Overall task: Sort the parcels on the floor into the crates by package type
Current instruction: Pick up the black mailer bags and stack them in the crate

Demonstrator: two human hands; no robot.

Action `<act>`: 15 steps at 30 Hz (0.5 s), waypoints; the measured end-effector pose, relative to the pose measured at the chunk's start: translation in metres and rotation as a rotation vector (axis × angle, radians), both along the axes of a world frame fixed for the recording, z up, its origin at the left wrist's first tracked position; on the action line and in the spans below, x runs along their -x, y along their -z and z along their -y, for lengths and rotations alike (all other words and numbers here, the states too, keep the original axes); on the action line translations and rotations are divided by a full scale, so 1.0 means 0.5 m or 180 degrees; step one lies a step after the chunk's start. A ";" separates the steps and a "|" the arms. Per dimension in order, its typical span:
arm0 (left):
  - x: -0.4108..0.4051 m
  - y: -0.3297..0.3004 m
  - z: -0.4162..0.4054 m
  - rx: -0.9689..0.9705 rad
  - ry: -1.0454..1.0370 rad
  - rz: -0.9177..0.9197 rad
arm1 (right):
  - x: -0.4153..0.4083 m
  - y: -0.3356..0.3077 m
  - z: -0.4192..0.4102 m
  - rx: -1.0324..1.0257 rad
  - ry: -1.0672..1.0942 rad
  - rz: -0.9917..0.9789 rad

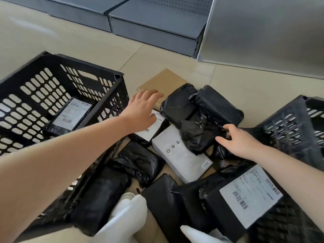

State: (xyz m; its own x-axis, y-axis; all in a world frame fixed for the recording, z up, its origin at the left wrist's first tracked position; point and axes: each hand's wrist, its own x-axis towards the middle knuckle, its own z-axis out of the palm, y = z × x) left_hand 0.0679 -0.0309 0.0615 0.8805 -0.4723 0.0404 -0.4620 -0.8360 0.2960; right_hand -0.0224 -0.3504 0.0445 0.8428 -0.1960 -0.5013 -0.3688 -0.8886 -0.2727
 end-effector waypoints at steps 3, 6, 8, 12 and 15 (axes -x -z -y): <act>-0.041 -0.002 0.021 -0.0717 0.0417 -0.0045 | 0.005 0.011 0.031 0.0119 -0.0206 0.0145; -0.052 0.007 0.051 -0.0752 0.0199 -0.0317 | 0.010 0.007 0.043 0.0088 -0.0498 0.0282; -0.034 0.025 0.075 -0.0644 0.0041 -0.0592 | 0.020 0.001 0.039 0.0005 -0.0686 0.0179; 0.034 0.087 0.090 -0.0995 0.0396 -0.0921 | 0.050 0.020 0.023 0.0081 -0.1407 -0.0822; 0.079 0.133 0.074 -0.2047 0.1212 -0.0720 | 0.061 0.036 0.018 0.0236 -0.1736 -0.1324</act>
